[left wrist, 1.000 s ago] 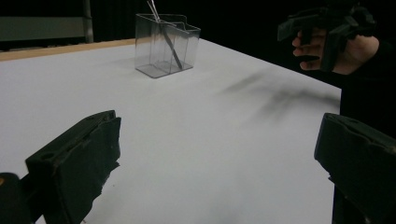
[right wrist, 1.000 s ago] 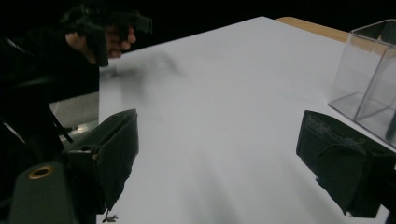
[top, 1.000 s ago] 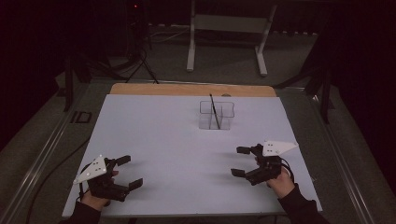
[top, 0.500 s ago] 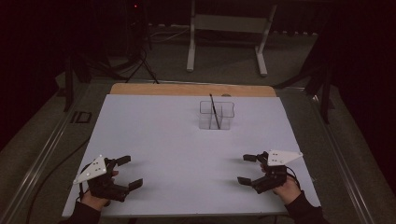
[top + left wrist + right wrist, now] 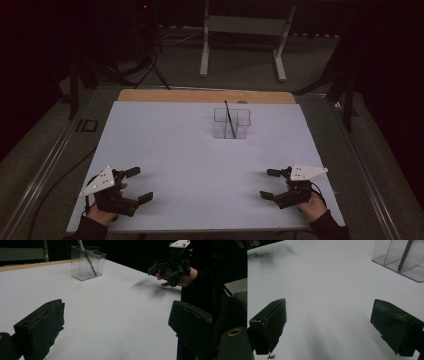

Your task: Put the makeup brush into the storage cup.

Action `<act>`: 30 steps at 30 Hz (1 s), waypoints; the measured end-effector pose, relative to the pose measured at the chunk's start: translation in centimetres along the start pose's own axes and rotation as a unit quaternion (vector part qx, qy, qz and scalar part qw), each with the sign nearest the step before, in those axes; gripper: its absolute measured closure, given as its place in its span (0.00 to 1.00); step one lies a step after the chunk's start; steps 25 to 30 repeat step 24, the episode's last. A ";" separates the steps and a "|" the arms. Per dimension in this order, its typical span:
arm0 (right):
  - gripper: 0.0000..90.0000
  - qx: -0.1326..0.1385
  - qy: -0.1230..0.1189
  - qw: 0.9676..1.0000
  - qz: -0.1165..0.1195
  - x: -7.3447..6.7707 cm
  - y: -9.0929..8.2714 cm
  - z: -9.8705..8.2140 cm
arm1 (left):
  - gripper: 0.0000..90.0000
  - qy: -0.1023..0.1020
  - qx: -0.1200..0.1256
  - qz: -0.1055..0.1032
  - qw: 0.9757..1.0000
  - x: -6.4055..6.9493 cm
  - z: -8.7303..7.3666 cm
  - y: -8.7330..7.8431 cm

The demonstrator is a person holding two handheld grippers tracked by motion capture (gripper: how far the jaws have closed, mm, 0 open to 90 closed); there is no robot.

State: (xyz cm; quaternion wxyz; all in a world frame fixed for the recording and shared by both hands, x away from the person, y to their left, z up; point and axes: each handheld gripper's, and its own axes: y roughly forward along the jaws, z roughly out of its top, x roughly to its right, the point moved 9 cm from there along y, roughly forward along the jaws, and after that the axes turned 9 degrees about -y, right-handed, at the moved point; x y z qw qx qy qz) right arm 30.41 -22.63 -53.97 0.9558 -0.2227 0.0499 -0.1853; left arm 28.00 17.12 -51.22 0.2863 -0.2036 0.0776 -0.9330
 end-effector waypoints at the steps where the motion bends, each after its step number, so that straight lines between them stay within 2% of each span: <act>1: 0.15 0.001 0.005 1.000 0.001 0.1 -0.1 -0.1 | 0.02 0.000 0.000 0.000 1.000 0.0 0.0 0.0; 4: 0.15 0.000 0.007 1.000 0.007 -0.1 -0.3 -0.4 | 0.02 0.000 -0.002 0.001 1.000 0.0 -0.1 0.0; 8: 0.15 -0.005 0.023 1.000 -0.002 0.3 -0.4 -0.7 | 0.02 0.000 -0.005 0.002 1.000 0.0 -0.2 0.1; 10: 0.15 -0.009 0.019 1.000 -0.008 0.4 -0.5 -0.7 | 0.02 0.001 -0.006 0.002 1.000 -0.1 -0.2 0.1; 12: 0.15 -0.012 0.024 1.000 -0.008 0.4 -0.6 -0.7 | 0.02 0.000 -0.006 0.004 1.000 -0.2 -0.2 0.1; 19: 0.15 -0.022 0.018 1.000 -0.008 0.4 -0.3 -0.9 | 0.02 0.001 -0.008 0.003 1.000 -0.1 -0.3 0.1; 30: 0.15 -0.022 0.019 1.000 -0.006 0.4 -0.3 -0.9 | 0.02 0.000 -0.008 0.004 1.000 -0.1 -0.3 0.1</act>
